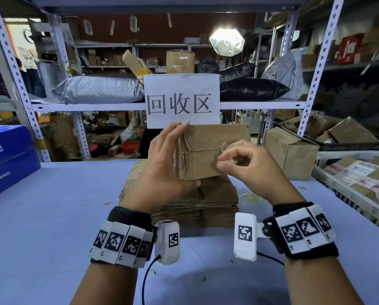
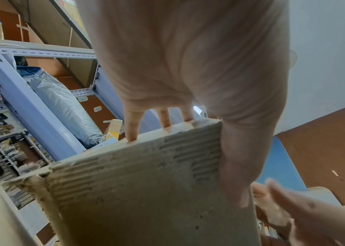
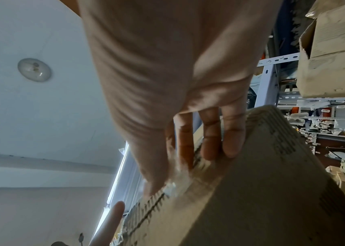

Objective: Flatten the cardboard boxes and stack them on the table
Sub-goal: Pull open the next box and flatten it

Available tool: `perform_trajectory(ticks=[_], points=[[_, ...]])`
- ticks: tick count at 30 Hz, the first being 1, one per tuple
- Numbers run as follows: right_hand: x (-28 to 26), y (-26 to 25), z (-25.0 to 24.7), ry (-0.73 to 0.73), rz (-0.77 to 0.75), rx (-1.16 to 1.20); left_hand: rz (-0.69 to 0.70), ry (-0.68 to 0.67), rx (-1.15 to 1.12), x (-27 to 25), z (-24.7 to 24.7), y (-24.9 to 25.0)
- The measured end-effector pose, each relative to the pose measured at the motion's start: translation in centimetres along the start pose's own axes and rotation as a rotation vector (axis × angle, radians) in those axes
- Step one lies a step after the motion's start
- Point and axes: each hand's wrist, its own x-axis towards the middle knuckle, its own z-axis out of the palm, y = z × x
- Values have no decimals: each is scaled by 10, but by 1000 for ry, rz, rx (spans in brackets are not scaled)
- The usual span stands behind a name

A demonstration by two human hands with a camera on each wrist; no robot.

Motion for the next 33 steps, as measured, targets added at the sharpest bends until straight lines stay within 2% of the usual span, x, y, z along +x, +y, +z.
perform_trajectory(ticks=[4, 9, 13, 18, 22, 30, 33], points=[[1, 1, 1, 31, -15, -69, -15, 5, -16, 0, 0, 1], [-2, -2, 4, 27, -18, 145, -10, -2, -24, -1, 0, 2], [0, 1, 5, 154, -85, 49, -3, -21, -4, 0, 3, 5], [0, 9, 10, 364, -68, -38, 1, -23, -6, 0, 5, 8], [1, 14, 15, 515, -67, -269, -2, -30, -7, 0, 4, 7], [-2, 12, 17, 486, -67, -427, -3, -22, -10, 1, 6, 7], [-2, 6, 21, 484, -1, -470, -4, -26, 2, 1, 7, 10]])
